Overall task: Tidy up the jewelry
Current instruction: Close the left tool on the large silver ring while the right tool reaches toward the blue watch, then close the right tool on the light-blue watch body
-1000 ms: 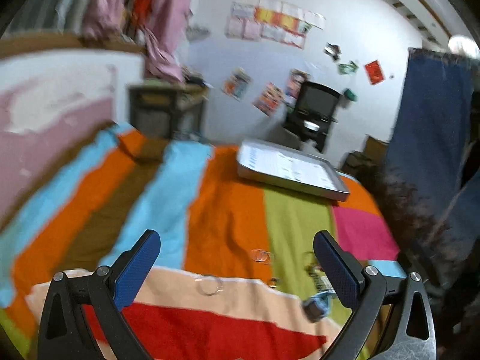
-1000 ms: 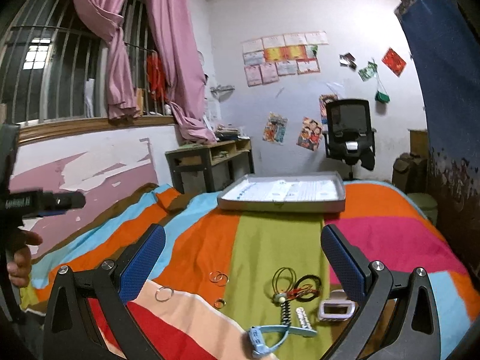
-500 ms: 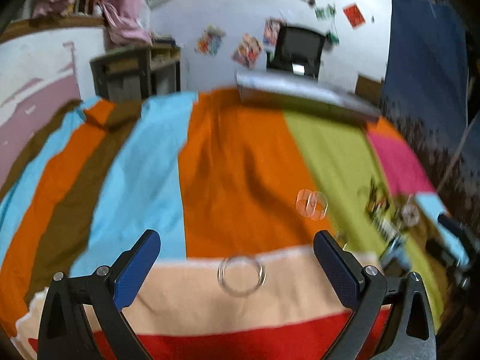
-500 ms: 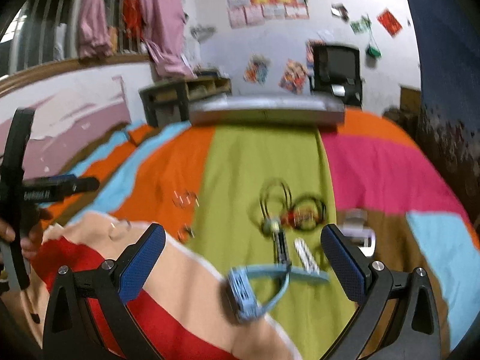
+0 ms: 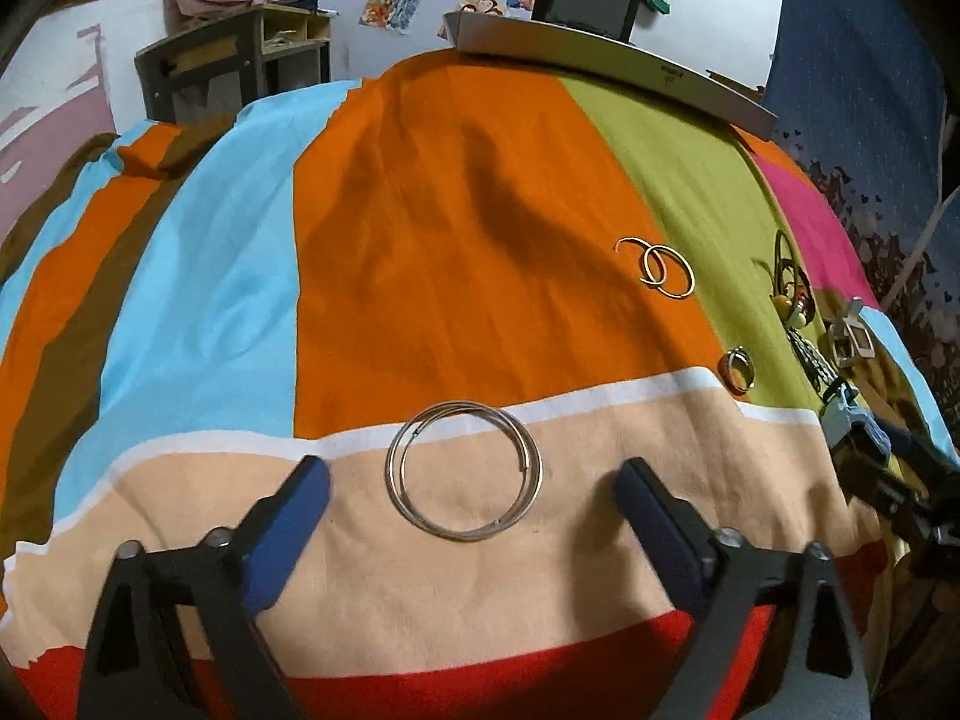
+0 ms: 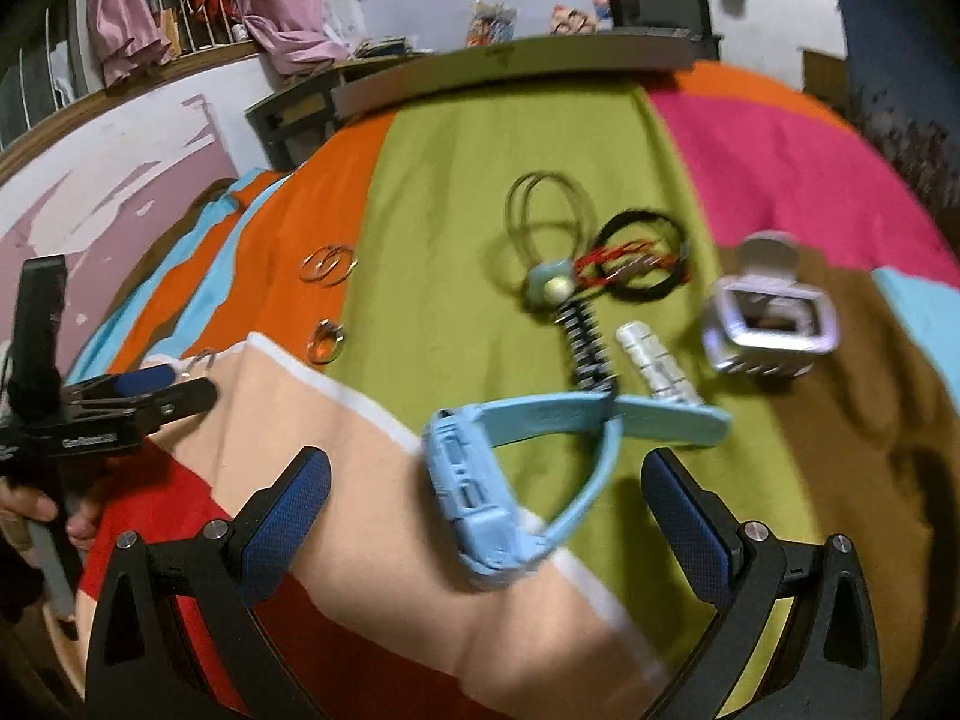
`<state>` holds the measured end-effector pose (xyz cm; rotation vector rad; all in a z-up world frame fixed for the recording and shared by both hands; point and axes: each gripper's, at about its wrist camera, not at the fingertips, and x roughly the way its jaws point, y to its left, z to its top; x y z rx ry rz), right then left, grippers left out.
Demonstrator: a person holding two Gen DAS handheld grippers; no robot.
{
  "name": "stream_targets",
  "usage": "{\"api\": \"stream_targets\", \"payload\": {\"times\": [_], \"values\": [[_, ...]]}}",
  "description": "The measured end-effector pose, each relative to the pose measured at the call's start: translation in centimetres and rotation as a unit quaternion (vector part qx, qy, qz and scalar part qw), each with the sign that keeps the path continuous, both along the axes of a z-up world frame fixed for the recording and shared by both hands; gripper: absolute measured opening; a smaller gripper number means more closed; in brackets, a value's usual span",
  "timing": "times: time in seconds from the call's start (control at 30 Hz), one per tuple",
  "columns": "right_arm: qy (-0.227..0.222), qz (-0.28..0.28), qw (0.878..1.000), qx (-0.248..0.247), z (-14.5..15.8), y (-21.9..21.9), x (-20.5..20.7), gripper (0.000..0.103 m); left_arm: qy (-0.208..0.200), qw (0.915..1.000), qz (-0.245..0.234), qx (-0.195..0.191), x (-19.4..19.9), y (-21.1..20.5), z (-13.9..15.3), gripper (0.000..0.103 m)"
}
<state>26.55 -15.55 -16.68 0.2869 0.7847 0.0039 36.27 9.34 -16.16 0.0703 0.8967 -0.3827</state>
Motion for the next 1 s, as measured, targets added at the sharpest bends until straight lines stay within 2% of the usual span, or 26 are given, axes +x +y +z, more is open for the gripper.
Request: {"api": "stream_targets", "payload": {"times": [0.03, 0.07, 0.17, 0.23, 0.3, 0.37, 0.5, 0.63, 0.7, 0.77, 1.0], "values": [[0.003, 0.008, 1.0, 0.015, -0.2, 0.1, 0.2, 0.102, -0.002, 1.0, 0.001, -0.005, 0.0, 0.0, 0.0, 0.083], [0.006, 0.011, 0.999, 0.036, -0.5, 0.1, 0.5, 0.102, -0.002, 0.9999, 0.0, -0.012, 0.1, 0.1, 0.0, 0.08], [-0.001, 0.019, 0.998, 0.057, -0.7, 0.4, 1.0, 0.102, 0.002, 0.9997, 0.0, -0.026, 0.2, 0.5, 0.0, 0.064], [-0.006, 0.024, 0.998, 0.059, -0.9, 0.8, 0.9, 0.102, 0.005, 0.9992, 0.0, -0.038, 0.2, 0.7, 0.0, 0.049], [-0.011, 0.031, 0.998, 0.06, -1.1, 1.1, 1.0, 0.101, 0.009, 0.9988, -0.004, -0.048, 0.2, 0.9, 0.0, 0.043], [-0.014, 0.04, 0.997, 0.06, -1.0, 1.7, 1.2, 0.092, 0.009, 0.9986, -0.012, -0.05, 0.0, 0.6, 0.1, 0.043], [-0.019, 0.057, 0.997, 0.054, -0.7, 2.6, 1.4, 0.084, 0.011, 0.9976, -0.049, -0.047, -0.7, -0.4, 0.2, 0.043], [-0.019, 0.058, 0.997, 0.048, -0.4, 2.5, 1.2, 0.072, 0.011, 0.9955, -0.09, -0.027, -1.7, -1.7, 0.3, 0.043], [-0.017, 0.052, 0.998, 0.044, -0.5, 2.2, 0.8, 0.063, 0.014, 0.9939, -0.108, -0.021, -2.1, -2.4, 0.4, 0.043], [-0.007, 0.035, 0.999, 0.029, -0.5, 2.0, 0.6, 0.047, 0.022, 0.9918, -0.124, -0.018, -2.4, -2.9, 0.6, 0.043], [-0.024, 0.032, 0.999, 0.029, 0.0, 1.2, -0.5, 0.044, 0.035, 0.9856, -0.165, 0.007, -3.7, -4.7, 1.9, 0.043]]}}
